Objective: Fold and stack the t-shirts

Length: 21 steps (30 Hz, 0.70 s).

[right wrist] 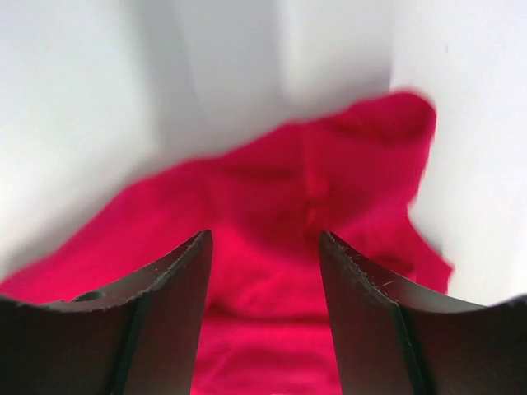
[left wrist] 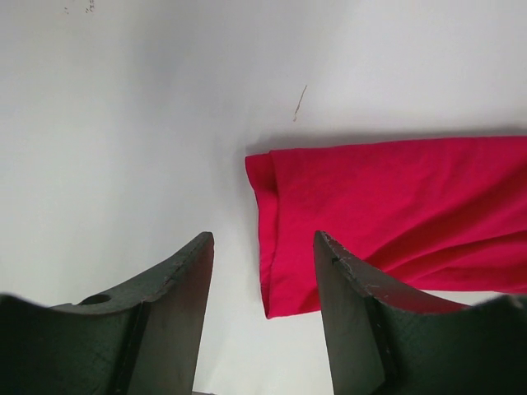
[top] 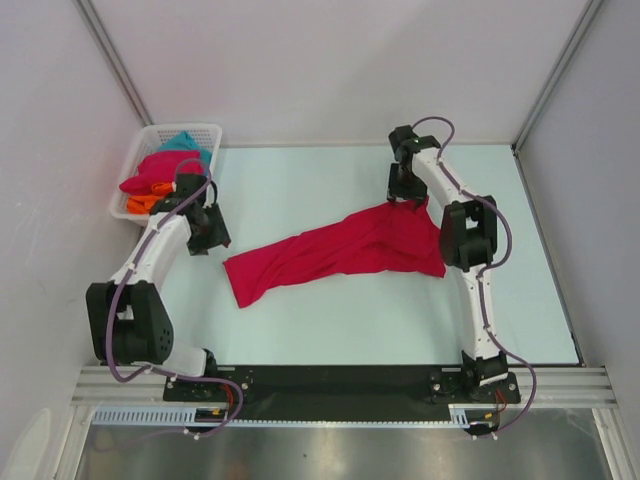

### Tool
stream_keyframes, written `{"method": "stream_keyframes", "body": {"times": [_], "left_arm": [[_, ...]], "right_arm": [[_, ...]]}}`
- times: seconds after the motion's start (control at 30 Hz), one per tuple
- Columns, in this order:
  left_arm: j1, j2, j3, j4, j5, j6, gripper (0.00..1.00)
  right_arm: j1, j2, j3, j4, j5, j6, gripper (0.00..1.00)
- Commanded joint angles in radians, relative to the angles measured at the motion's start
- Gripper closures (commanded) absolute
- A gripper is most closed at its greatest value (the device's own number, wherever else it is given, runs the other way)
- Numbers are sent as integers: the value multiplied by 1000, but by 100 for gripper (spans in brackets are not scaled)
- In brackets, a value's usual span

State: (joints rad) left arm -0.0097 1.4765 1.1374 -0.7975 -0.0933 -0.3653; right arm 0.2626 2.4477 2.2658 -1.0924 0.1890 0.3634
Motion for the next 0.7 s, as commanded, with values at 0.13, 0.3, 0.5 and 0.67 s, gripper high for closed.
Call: {"method": "stream_keyframes", "body": {"times": [0.13,0.3,0.5,0.67], "left_arm": [[7,-119,-33,-5,10,5,43],[7,-159,-65,-5,21,3,43],[7,-200,-97,-5,9,19,43],[7,-203,-102,-5,9,25,43]], "right_arm": [[145,-309,-144,34,107,-12,39],[210,-355,-293,71,116,9,39],[231,-339,-428,130,113,28,39],[234,-294,-437,146,116,28,39]]}}
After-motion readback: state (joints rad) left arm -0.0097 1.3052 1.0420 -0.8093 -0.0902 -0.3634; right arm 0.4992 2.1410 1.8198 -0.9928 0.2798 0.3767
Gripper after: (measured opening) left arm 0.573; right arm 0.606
